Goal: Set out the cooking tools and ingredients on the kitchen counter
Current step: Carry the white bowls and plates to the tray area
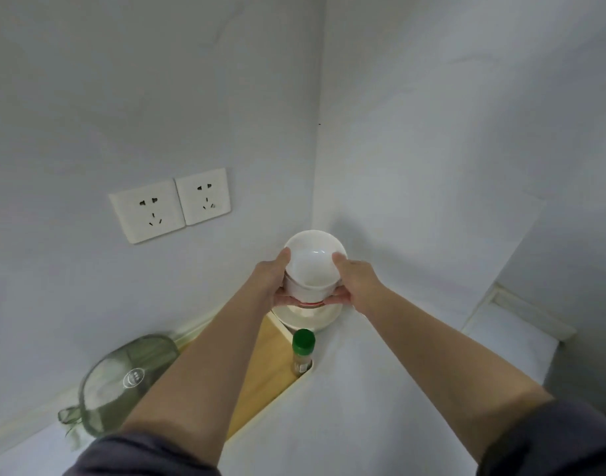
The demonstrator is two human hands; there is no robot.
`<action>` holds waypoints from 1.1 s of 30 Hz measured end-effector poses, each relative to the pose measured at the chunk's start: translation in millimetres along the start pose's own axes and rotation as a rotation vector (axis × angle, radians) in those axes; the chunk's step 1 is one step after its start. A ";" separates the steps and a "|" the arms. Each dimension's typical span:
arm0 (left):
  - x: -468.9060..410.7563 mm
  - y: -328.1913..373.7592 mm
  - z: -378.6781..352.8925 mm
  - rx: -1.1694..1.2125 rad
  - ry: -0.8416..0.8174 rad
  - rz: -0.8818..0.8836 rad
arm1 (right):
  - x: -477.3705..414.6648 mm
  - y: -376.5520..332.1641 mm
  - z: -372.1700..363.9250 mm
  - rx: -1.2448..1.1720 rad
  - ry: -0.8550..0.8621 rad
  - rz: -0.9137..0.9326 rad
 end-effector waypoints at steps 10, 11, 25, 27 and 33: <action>-97.8 -25.9 -11.0 -0.149 0.111 0.077 | -100.2 5.8 -0.3 0.108 0.044 -0.067; -103.8 -29.9 -9.6 -0.169 0.128 0.077 | -104.8 6.3 -0.7 0.133 0.045 -0.070; -130.3 -41.4 2.6 -0.611 0.232 -0.101 | -132.1 14.2 -2.2 0.474 0.078 0.190; -126.6 -39.8 2.7 -0.728 0.260 -0.155 | -130.8 11.8 -2.1 0.639 0.120 0.306; -121.2 -27.8 0.4 -0.864 0.262 -0.176 | -135.1 10.1 1.8 0.893 0.135 0.334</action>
Point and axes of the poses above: each hand's wrist, its own x-axis away from the middle knuckle, its own z-axis out of the back of the hand, y = z × x, the point moved 3 cm from there along -x, towards the middle knuckle, and after that the axes turned 5 degrees about -z, right-handed, at the moved point
